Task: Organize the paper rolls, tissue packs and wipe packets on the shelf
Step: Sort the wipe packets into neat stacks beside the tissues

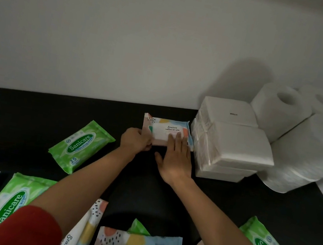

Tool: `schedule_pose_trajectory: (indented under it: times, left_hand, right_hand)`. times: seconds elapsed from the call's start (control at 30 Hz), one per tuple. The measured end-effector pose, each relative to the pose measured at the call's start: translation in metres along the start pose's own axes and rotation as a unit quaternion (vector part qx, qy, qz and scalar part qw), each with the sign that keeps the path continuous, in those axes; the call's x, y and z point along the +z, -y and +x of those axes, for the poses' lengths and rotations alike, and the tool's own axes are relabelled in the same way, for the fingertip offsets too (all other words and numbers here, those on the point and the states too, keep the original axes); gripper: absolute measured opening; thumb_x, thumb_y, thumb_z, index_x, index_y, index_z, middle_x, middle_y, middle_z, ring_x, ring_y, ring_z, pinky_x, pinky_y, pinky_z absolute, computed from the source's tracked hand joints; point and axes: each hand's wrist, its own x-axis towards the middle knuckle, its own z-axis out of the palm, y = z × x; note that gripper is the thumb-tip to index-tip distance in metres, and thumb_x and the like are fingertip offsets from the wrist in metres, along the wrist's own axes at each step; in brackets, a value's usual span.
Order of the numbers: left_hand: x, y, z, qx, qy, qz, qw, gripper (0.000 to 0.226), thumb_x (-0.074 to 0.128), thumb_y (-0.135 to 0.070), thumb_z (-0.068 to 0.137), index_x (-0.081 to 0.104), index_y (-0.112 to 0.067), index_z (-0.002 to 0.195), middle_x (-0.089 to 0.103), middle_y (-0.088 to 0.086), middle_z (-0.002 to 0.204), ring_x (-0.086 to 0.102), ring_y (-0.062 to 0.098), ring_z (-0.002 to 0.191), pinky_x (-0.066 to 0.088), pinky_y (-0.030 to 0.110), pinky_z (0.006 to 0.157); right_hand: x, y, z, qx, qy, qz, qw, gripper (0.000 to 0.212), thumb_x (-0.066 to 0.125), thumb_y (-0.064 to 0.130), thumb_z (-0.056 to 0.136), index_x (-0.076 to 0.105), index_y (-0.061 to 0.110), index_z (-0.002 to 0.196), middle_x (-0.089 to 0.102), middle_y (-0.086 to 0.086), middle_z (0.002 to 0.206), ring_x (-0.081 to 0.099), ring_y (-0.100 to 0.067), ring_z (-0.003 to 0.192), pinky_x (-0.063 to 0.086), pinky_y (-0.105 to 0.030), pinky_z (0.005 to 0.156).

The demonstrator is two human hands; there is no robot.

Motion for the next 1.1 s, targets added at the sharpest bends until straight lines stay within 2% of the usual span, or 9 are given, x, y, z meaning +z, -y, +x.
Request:
schedule_pose_trajectory:
  times: [0.07, 0.13, 0.17, 0.23, 0.3, 0.53, 0.7, 0.9, 1.1]
  left_hand:
    - [-0.005, -0.002, 0.002, 0.055, -0.035, 0.087, 0.994, 0.029, 0.053, -0.026, 0.096, 0.059, -0.007, 0.117, 0.063, -0.002, 0.085, 0.06, 0.007, 0.07, 0.054, 0.023, 0.067]
    - [-0.007, -0.003, 0.002, 0.101, -0.045, 0.126, 0.986, 0.038, 0.054, -0.024, 0.095, 0.05, -0.01, 0.13, 0.063, 0.004, 0.11, 0.056, 0.006, 0.079, 0.045, 0.015, 0.059]
    - [-0.007, -0.002, 0.003, 0.126, -0.044, 0.141, 0.981, 0.042, 0.055, -0.022, 0.095, 0.046, -0.01, 0.135, 0.06, 0.006, 0.122, 0.056, 0.007, 0.088, 0.045, 0.014, 0.061]
    - [-0.007, -0.003, 0.002, 0.166, -0.039, 0.198, 0.965, 0.046, 0.056, -0.017, 0.094, 0.044, -0.01, 0.138, 0.054, 0.008, 0.134, 0.057, 0.014, 0.109, 0.047, 0.018, 0.08]
    - [-0.007, -0.004, 0.002, 0.189, -0.035, 0.244, 0.95, 0.046, 0.056, -0.016, 0.094, 0.045, -0.009, 0.138, 0.053, 0.009, 0.136, 0.054, 0.018, 0.118, 0.043, 0.023, 0.091]
    - [-0.008, -0.008, -0.001, 0.188, -0.016, 0.281, 0.941, 0.052, 0.057, -0.016, 0.094, 0.04, -0.012, 0.142, 0.051, 0.01, 0.137, 0.056, 0.017, 0.114, 0.039, 0.018, 0.08]
    - [-0.01, -0.004, -0.003, 0.187, -0.017, 0.283, 0.941, 0.047, 0.051, -0.017, 0.097, 0.039, -0.012, 0.143, 0.051, 0.011, 0.137, 0.057, 0.017, 0.111, 0.04, 0.017, 0.079]
    - [-0.012, 0.001, -0.005, 0.185, -0.006, 0.298, 0.936, 0.058, 0.062, -0.013, 0.089, 0.039, -0.011, 0.143, 0.048, 0.012, 0.14, 0.051, 0.022, 0.123, 0.044, 0.03, 0.1]
    - [-0.011, 0.002, -0.004, 0.184, 0.002, 0.306, 0.934, 0.057, 0.062, -0.014, 0.089, 0.041, -0.011, 0.142, 0.05, 0.013, 0.136, 0.055, 0.022, 0.115, 0.049, 0.031, 0.095]
  right_hand:
    - [0.002, 0.001, 0.001, 0.002, -0.003, 0.0, 1.0, 0.078, 0.039, 0.047, 0.097, -0.008, 0.015, 0.151, -0.017, -0.009, 0.159, -0.012, -0.026, 0.147, -0.003, -0.04, 0.117]
    - [0.004, 0.002, 0.002, 0.003, -0.006, 0.001, 1.0, 0.08, 0.041, 0.047, 0.096, -0.008, 0.014, 0.151, -0.017, -0.01, 0.159, -0.011, -0.027, 0.147, -0.003, -0.04, 0.117]
    - [0.005, 0.002, 0.002, 0.003, -0.006, 0.001, 1.0, 0.081, 0.041, 0.048, 0.096, -0.008, 0.014, 0.151, -0.017, -0.01, 0.159, -0.011, -0.027, 0.147, -0.003, -0.04, 0.117]
    - [0.005, 0.002, 0.003, 0.005, -0.005, 0.0, 1.0, 0.082, 0.04, 0.048, 0.096, -0.008, 0.012, 0.151, -0.016, -0.01, 0.159, -0.012, -0.027, 0.147, -0.003, -0.04, 0.117]
    - [0.004, 0.001, 0.004, 0.009, -0.007, -0.006, 1.0, 0.081, 0.039, 0.049, 0.096, -0.008, 0.012, 0.151, -0.015, -0.01, 0.159, -0.012, -0.027, 0.147, -0.003, -0.041, 0.117]
    - [0.004, 0.0, 0.003, 0.01, -0.007, -0.026, 1.0, 0.082, 0.036, 0.052, 0.096, -0.01, 0.011, 0.151, -0.016, -0.011, 0.159, -0.014, -0.029, 0.146, -0.005, -0.042, 0.117]
    - [0.005, 0.002, -0.001, 0.014, -0.011, -0.028, 0.999, 0.083, 0.037, 0.052, 0.096, -0.008, 0.011, 0.151, -0.013, -0.012, 0.159, -0.011, -0.03, 0.147, -0.003, -0.043, 0.118]
    - [0.003, 0.004, -0.006, 0.009, -0.022, -0.023, 0.999, 0.08, 0.038, 0.052, 0.096, -0.002, 0.01, 0.152, -0.005, -0.013, 0.16, -0.001, -0.031, 0.147, 0.003, -0.043, 0.118]
    - [0.004, 0.003, -0.01, 0.008, -0.027, -0.036, 0.999, 0.08, 0.037, 0.053, 0.095, 0.001, 0.01, 0.152, -0.002, -0.013, 0.16, 0.002, -0.032, 0.147, 0.005, -0.043, 0.118]
